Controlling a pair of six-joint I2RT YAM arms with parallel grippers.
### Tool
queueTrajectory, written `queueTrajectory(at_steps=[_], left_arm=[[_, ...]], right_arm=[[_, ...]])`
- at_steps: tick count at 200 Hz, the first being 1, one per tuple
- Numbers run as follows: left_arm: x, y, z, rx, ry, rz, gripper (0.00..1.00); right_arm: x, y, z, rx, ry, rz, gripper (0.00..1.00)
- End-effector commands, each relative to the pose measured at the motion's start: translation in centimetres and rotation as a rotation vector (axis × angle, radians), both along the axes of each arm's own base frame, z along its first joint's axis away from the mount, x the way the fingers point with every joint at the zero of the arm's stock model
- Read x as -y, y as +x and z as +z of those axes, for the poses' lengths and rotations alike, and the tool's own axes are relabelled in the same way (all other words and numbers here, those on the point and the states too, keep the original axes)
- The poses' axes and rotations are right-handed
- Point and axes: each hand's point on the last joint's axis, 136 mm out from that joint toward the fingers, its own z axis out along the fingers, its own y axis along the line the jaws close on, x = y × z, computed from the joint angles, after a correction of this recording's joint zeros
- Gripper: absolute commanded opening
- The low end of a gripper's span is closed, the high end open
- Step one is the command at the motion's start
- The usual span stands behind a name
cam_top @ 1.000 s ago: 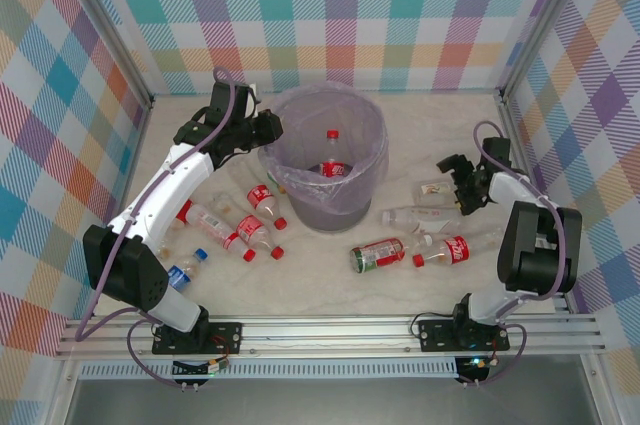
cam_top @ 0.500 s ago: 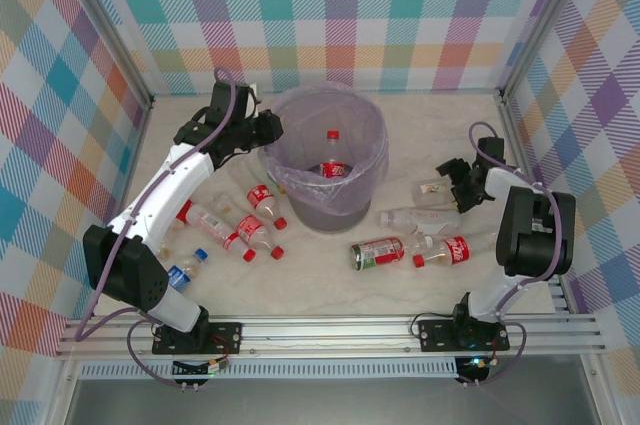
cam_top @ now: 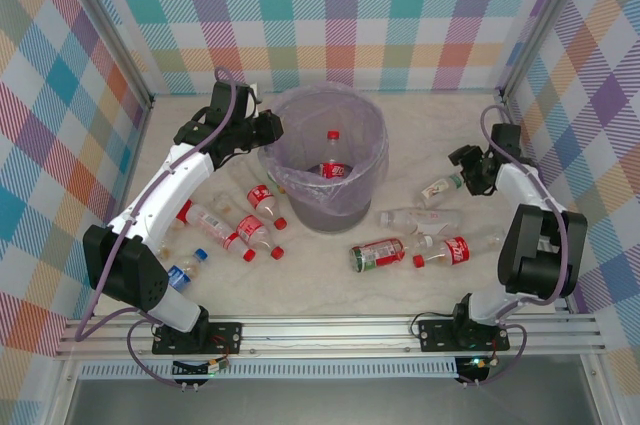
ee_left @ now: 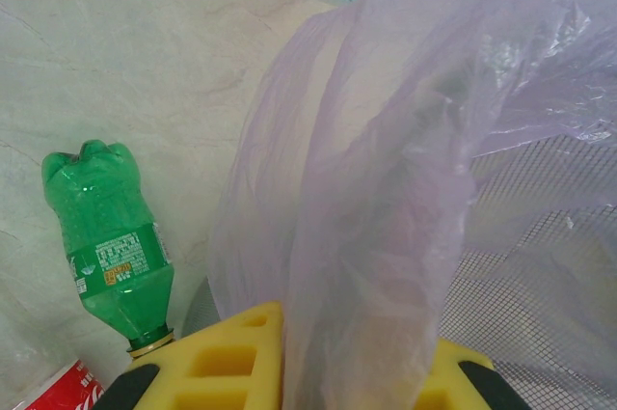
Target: Put the plastic bottles in the bin
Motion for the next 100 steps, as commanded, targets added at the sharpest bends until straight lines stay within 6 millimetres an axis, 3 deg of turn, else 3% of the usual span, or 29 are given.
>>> queueTrajectory(at_steps=[1,28,79,100], left_arm=[[-0.2,-0.9,-2.0,-0.073,0.030,0.002,0.04],[-0.2,-0.9,-1.9,-0.070,0.028,-0.001,0.04],[-0.3,-0.9,-2.0,-0.070,0.037,0.002,0.05],[-0.2,-0.9,-2.2,-0.074,0.040,-0.002,0.05]], right_arm=[[0.0,-1.0,0.9,-0.025,-0.037,0.056,0.74],[-0.9,-1.9,0.0,-0.083,-0.017,0.130,0.89],[-3.5,-1.8,-2.4,-0.135,0.006,0.196,1.00],[-4.0,-1.9,-3.6,-0.160,0.036,0.191,0.99]])
